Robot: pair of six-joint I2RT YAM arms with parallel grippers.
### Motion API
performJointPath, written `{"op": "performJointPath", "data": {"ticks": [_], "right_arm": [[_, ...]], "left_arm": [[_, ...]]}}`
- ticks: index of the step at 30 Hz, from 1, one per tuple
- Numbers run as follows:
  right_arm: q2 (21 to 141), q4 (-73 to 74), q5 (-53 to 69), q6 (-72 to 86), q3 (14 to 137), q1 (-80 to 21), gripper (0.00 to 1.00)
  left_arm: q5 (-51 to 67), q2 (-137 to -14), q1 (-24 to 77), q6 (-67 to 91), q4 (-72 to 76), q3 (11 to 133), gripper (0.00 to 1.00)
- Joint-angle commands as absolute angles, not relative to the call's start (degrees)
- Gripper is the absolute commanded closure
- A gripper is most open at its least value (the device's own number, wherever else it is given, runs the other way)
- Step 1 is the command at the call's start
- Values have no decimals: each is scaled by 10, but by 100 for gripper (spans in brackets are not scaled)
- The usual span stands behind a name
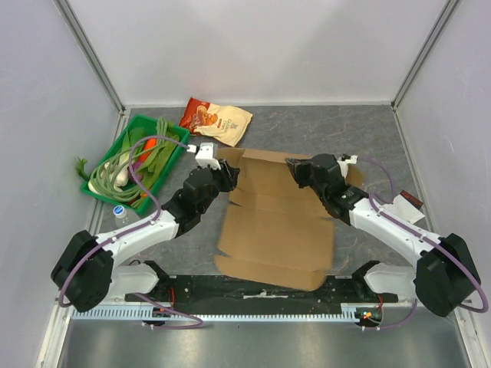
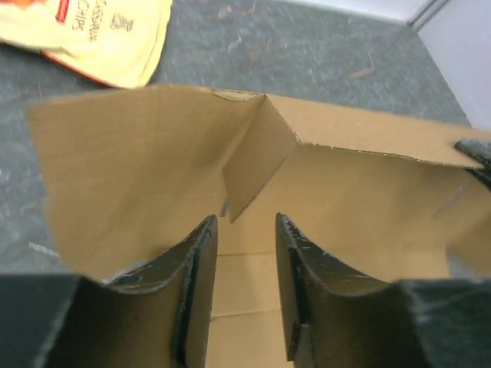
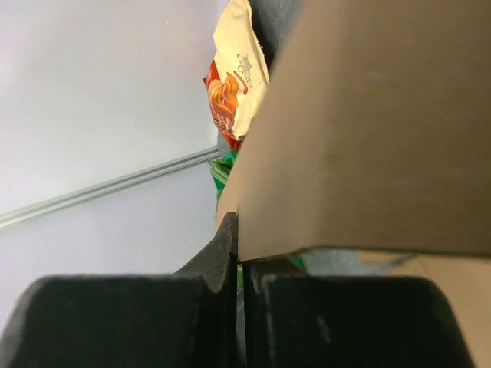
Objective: Fold the paper box
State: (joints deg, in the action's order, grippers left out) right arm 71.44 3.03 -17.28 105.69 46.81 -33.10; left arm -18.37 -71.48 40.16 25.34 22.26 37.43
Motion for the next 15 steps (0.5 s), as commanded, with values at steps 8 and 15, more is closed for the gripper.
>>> {"op": "performJointPath", "data": {"ticks": [8, 15], "right_arm": [[642, -222, -179, 746, 397, -329, 100], [638, -392, -114, 692, 324, -296, 100]], "left_arm": [[-150, -546, 403, 307, 94, 316, 46], [-172, -483, 396, 324, 52, 308, 39]]}}
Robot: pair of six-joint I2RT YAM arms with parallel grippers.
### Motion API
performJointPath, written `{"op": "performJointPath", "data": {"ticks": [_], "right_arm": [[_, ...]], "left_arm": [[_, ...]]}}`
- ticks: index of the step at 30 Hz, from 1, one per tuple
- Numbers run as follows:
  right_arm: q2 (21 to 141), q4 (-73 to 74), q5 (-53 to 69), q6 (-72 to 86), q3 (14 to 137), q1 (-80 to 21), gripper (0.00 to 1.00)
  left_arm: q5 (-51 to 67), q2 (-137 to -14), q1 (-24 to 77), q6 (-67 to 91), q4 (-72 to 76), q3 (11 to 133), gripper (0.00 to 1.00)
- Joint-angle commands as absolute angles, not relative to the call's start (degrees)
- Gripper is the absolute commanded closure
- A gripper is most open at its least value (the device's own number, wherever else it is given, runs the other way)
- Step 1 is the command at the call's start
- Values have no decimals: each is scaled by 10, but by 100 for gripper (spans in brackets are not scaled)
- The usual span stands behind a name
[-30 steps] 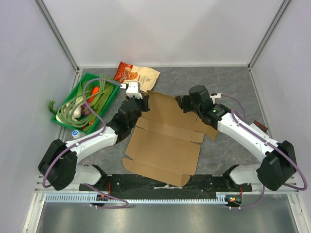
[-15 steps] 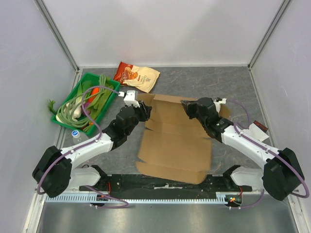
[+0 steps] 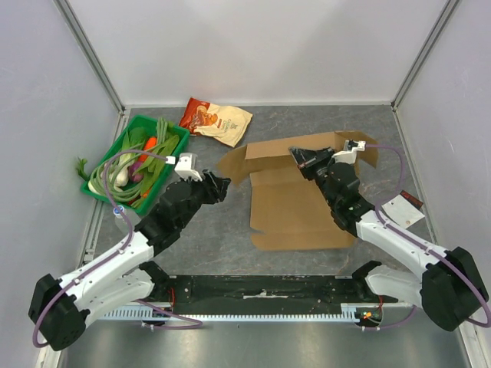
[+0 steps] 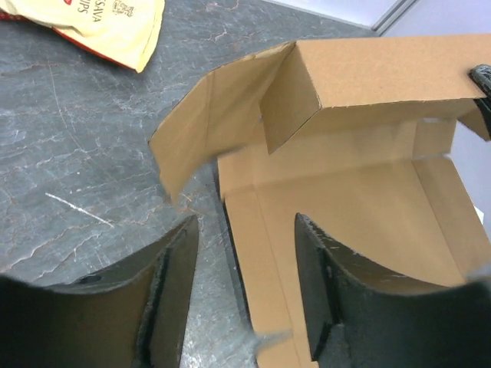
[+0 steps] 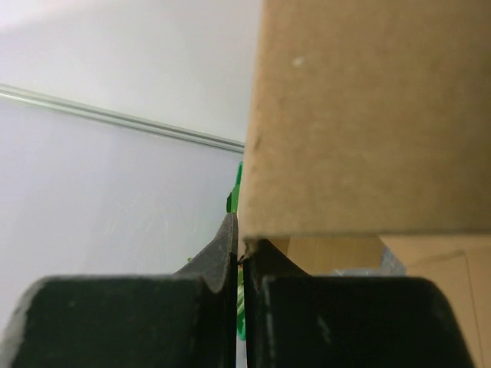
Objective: Fold the paper box
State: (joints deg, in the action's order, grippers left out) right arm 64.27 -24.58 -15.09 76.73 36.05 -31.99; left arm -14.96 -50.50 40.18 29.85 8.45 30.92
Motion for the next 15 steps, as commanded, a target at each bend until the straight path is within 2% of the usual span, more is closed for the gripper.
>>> {"op": "performJointPath", "data": {"ticks": [1, 3, 6, 11, 15], "right_arm": [[648, -434, -99, 689, 318, -292, 100], [662, -460, -76, 696, 308, -280, 100], [678, -493, -52, 723, 291, -263, 100], [681, -503, -33, 778, 271, -251, 100], [690, -480, -14, 825, 280, -232, 100]], "left_arm": [[-173, -481, 396, 319, 51, 310, 32], [-180, -487, 393, 316, 44, 320, 20], [-182, -531, 382, 320, 19, 347, 11], [-201, -656, 360, 332, -37, 432, 10], [-212, -725, 350, 281, 41, 453, 10]]}}
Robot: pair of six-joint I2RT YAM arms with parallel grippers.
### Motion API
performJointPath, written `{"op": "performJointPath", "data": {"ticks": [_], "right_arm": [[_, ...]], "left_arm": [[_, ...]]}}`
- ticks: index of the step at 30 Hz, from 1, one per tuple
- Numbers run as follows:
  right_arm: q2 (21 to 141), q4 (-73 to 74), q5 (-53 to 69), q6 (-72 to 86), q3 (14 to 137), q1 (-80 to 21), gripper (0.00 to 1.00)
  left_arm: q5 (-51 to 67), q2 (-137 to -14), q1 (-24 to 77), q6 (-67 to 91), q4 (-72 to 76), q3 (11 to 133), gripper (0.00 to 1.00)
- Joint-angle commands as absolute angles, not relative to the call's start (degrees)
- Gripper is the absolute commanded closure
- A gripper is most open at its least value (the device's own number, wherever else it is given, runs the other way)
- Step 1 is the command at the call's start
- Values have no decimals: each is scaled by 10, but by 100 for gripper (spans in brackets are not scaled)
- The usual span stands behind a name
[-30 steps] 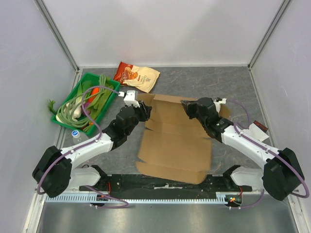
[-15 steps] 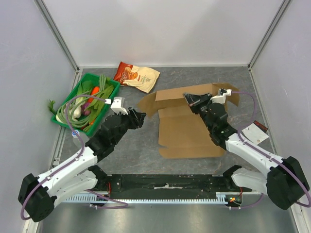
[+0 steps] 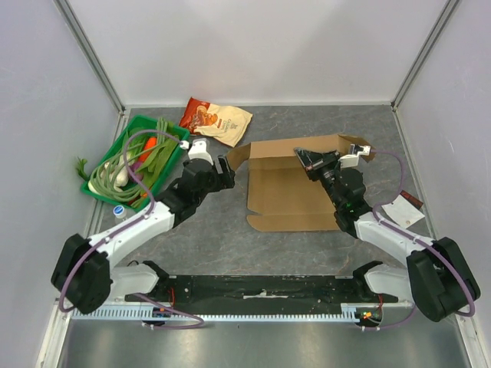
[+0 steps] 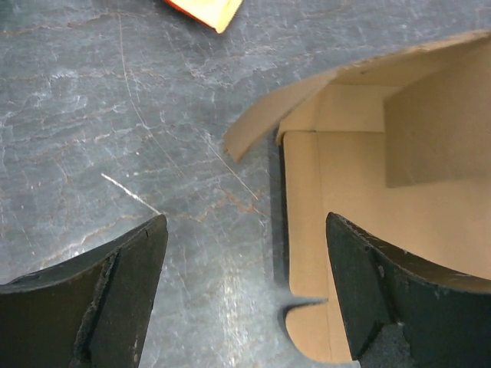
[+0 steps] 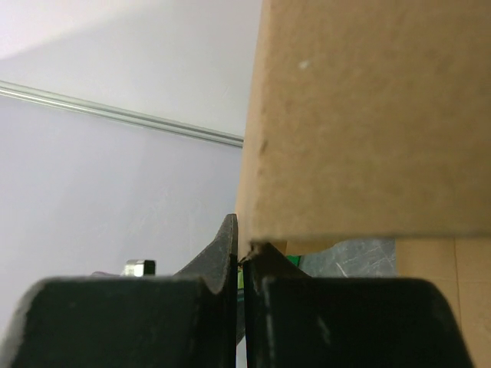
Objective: Fold the paper box
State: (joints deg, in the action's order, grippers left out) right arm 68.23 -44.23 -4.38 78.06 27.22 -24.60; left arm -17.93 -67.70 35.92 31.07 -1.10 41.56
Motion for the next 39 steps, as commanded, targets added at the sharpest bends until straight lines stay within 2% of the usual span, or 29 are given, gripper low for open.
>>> {"op": "performJointPath", "data": {"ticks": [1, 5, 11, 14, 15, 17, 18, 21, 27, 34, 37, 39], "right_arm": [[694, -477, -2, 834, 284, -229, 100], [708, -482, 32, 879, 287, -214, 100], [715, -495, 56, 883, 280, -197, 100], [716, -497, 64, 882, 279, -191, 100], [717, -497, 68, 882, 279, -191, 100], [717, -496, 67, 875, 279, -190, 100], [717, -491, 68, 874, 279, -190, 100], [719, -480, 67, 874, 279, -190, 100], [715, -423, 56, 867, 299, -190, 100], [724, -330, 40, 854, 346, -191, 100], [731, -296, 24, 848, 363, -189, 100], [738, -220, 8, 830, 385, -189, 100]], "left_arm": [[-212, -738, 346, 258, 49, 458, 10], [-206, -804, 340, 202, 62, 511, 12], [-201, -860, 338, 163, 83, 538, 26], [-204, -876, 337, 158, 61, 558, 49], [-199, -878, 337, 159, 55, 562, 62], [-185, -879, 337, 161, 41, 571, 76], [-171, -880, 337, 165, 32, 577, 88], [-137, -877, 336, 206, -26, 605, 98], [-49, -858, 330, 307, -56, 622, 98], [-4, -846, 309, 327, -55, 624, 98], [71, -835, 280, 349, -31, 601, 98], [105, -831, 271, 366, -26, 592, 98]]}}
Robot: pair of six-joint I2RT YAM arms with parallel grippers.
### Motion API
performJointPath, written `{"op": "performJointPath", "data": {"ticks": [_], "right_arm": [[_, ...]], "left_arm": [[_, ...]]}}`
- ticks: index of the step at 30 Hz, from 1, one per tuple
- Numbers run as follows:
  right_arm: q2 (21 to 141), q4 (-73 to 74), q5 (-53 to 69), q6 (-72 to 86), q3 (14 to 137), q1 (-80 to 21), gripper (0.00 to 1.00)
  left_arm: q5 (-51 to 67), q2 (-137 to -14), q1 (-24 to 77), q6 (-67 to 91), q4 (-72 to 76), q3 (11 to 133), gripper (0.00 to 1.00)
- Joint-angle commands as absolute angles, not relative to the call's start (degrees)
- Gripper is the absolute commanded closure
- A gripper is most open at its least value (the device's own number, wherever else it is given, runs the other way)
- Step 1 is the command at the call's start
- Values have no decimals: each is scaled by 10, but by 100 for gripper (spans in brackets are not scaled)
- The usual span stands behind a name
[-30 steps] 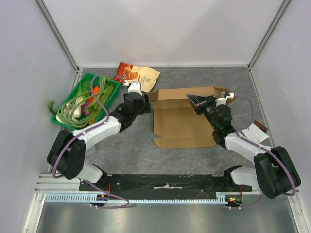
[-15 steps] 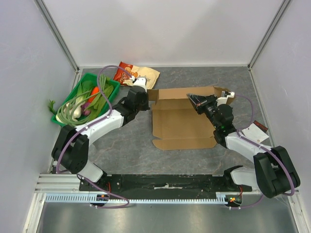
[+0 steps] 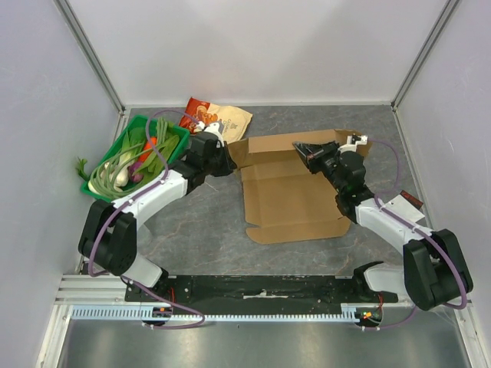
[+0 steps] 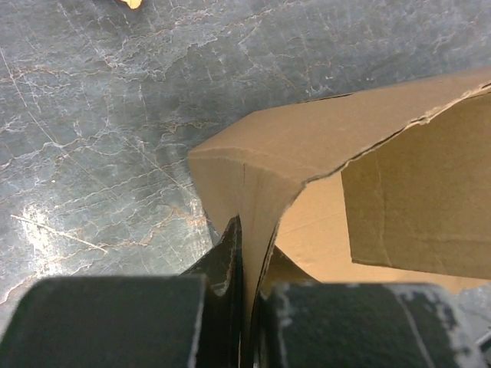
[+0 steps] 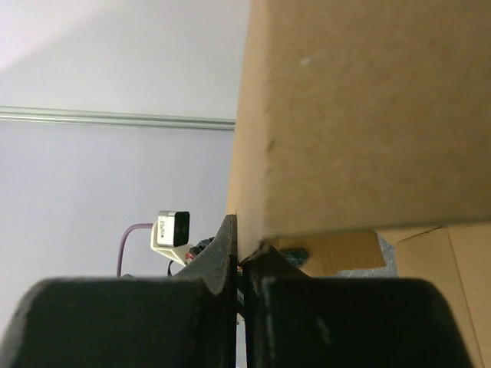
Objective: Fold the paper box
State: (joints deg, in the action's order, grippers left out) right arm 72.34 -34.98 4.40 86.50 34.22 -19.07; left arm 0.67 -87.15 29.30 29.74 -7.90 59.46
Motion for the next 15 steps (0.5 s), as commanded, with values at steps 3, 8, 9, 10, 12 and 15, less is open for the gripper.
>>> {"op": "performJointPath", "data": {"ticks": [3, 8, 9, 10, 12, 15], "right_arm": [[751, -160, -26, 812, 419, -189, 100], [780, -165, -32, 790, 425, -189, 100], [783, -164, -33, 789, 426, -188, 99], [787, -165, -32, 788, 428, -189, 100], [797, -150, -41, 778, 433, -189, 99], [804, -153, -51, 766, 434, -187, 99]], "left_arm": [[162, -830, 251, 393, -5, 580, 98], [226, -841, 233, 421, 33, 574, 98], [228, -842, 233, 423, 33, 575, 98], [229, -841, 233, 424, 33, 575, 98], [232, -837, 233, 425, 37, 571, 98], [220, -825, 232, 410, 33, 562, 98]]}}
